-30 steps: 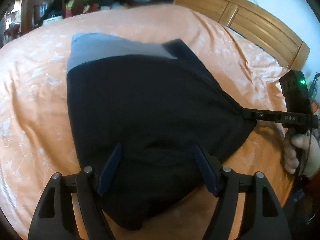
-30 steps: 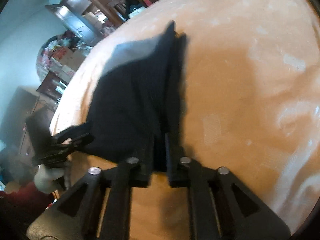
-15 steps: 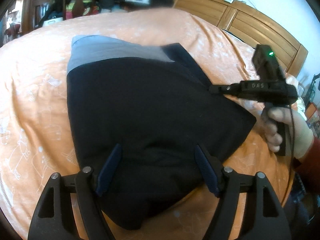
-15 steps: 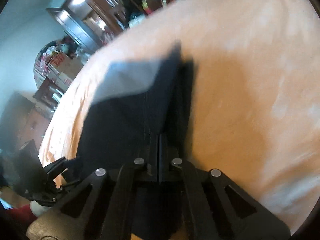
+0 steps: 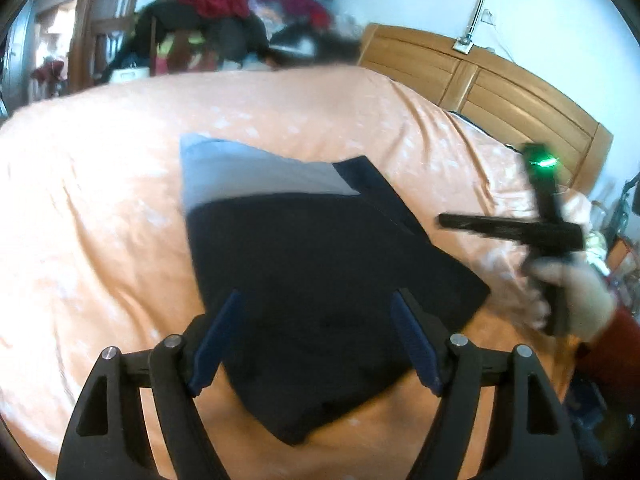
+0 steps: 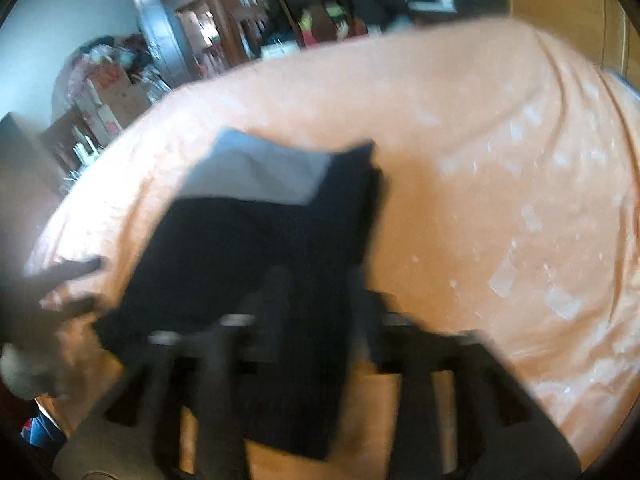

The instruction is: Fold small clothes

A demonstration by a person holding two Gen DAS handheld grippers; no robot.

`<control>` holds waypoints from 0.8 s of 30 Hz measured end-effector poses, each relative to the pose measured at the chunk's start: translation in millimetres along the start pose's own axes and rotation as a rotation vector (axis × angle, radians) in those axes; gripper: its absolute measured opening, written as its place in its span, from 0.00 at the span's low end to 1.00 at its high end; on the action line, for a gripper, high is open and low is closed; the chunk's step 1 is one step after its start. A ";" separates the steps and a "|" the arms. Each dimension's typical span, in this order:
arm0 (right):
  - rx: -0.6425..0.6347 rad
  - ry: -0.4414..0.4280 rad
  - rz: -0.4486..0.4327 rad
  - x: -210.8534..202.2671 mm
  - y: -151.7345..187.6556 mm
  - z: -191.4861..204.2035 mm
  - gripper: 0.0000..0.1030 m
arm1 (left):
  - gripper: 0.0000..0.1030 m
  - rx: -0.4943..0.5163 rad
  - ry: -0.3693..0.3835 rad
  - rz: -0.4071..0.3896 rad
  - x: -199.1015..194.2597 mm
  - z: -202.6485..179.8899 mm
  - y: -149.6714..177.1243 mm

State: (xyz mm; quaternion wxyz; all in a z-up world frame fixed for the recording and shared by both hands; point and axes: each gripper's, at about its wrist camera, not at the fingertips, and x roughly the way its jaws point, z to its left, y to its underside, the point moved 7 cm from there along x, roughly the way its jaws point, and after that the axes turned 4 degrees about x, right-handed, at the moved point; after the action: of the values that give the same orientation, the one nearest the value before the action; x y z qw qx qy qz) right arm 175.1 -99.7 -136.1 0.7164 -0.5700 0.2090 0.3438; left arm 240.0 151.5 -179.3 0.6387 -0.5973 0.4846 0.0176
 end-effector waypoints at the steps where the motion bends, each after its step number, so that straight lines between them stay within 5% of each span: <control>1: -0.012 -0.029 0.012 0.8 6.0 7.8 0.41 | 0.77 0.028 -0.026 0.048 15.3 2.9 8.2; 2: -0.043 -0.043 0.050 9.1 20.2 19.0 0.29 | 0.73 0.044 -0.046 0.116 34.9 5.6 22.5; 3: -0.061 -0.032 0.092 21.1 34.4 20.9 0.03 | 0.73 0.039 -0.048 0.139 48.0 8.8 33.7; 6: -0.084 -0.015 0.227 55.7 88.8 15.8 0.00 | 0.70 0.035 -0.044 0.140 43.0 8.5 29.0; 7: -0.084 -0.021 0.223 54.7 90.9 15.1 0.00 | 0.58 0.028 -0.033 0.138 39.6 9.2 27.5; 9: -0.079 -0.028 0.230 45.7 78.2 15.4 0.00 | 0.11 -0.005 0.011 0.126 26.1 13.8 15.9; 10: -0.083 -0.046 0.198 35.6 65.3 17.8 0.00 | 0.02 -0.002 0.008 0.101 19.6 20.4 5.2; 13: -0.123 -0.102 0.106 23.6 15.2 30.3 0.00 | 0.03 0.020 -0.004 0.017 15.1 42.9 -39.5; 16: -0.188 -0.083 0.118 67.9 -29.4 31.7 0.00 | 0.32 0.069 -0.024 0.019 54.5 57.1 -69.9; 21: -0.163 0.008 0.277 172.8 -48.4 -8.6 0.00 | 0.35 0.076 -0.088 0.141 137.6 85.2 -74.8; 24: -0.170 0.007 0.245 170.1 -61.0 -8.9 0.00 | 0.33 0.120 -0.087 0.119 140.0 82.5 -91.8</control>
State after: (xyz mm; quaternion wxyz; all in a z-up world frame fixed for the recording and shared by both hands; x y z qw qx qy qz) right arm 335.5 -71.9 -215.0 0.6173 -0.6002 0.2497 0.4431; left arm 418.7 111.7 -215.5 0.6916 -0.5269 0.4912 0.0527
